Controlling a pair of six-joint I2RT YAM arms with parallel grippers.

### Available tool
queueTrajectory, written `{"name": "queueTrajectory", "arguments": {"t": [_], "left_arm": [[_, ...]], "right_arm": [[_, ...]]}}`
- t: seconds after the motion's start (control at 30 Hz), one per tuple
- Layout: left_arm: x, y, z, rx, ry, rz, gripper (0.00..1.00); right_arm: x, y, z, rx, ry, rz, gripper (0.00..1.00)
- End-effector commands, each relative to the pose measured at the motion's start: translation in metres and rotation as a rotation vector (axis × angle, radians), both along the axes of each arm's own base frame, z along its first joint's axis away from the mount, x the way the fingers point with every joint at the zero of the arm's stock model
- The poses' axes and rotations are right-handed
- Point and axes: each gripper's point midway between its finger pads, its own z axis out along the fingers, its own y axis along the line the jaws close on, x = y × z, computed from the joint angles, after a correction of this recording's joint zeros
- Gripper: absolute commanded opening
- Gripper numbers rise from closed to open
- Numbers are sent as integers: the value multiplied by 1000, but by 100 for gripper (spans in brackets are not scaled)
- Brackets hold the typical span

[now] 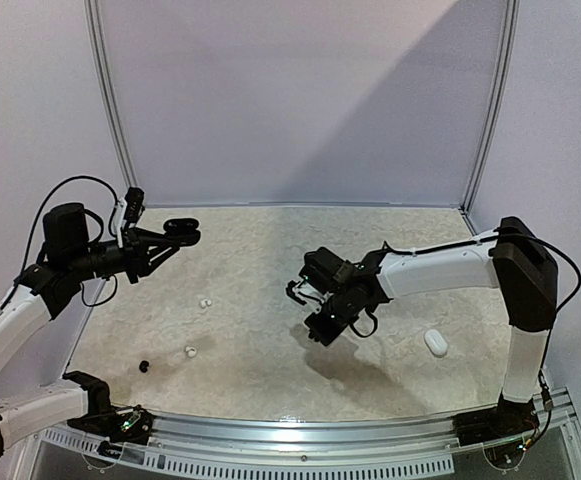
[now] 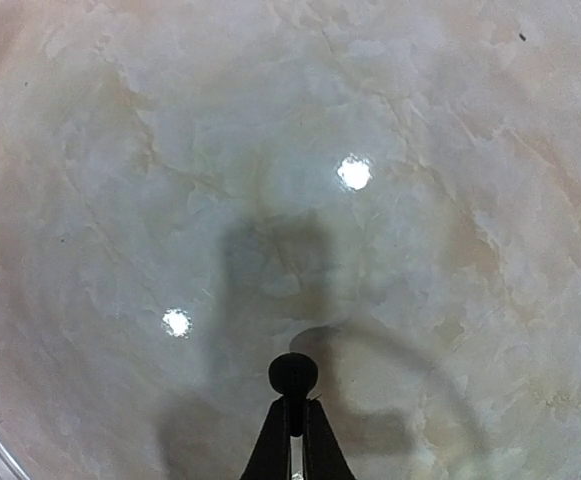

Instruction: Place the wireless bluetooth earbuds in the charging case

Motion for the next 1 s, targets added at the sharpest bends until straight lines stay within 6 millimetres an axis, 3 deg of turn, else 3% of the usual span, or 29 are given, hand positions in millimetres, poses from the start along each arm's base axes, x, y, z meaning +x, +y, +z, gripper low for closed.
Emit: {"name": "queueTrajectory", "arguments": {"t": [0.0, 0.23, 0.4, 0.5, 0.57, 0.73, 0.83, 0.97], "left_arm": [[-28, -25, 12, 17, -89, -235, 0], [-68, -54, 14, 87, -223, -500, 0], [-88, -73, 17, 108, -279, -631, 0], [-95, -82, 19, 93, -267, -685, 0], [-96, -87, 20, 86, -253, -703, 0], [-94, -95, 23, 66, -203, -706, 0], [-93, -97, 23, 72, -197, -703, 0], [-94, -97, 22, 92, -205, -702, 0]], "right_arm": [[12, 17, 76, 138, -88, 75, 0], [-4, 35, 217, 394, -287, 322, 0], [-39, 47, 295, 567, -407, 487, 0], [-60, 54, 326, 626, -468, 573, 0], [-75, 62, 339, 665, -471, 617, 0], [-104, 83, 347, 683, -487, 717, 0], [-110, 92, 342, 668, -492, 744, 0], [-103, 99, 327, 583, -500, 761, 0]]}}
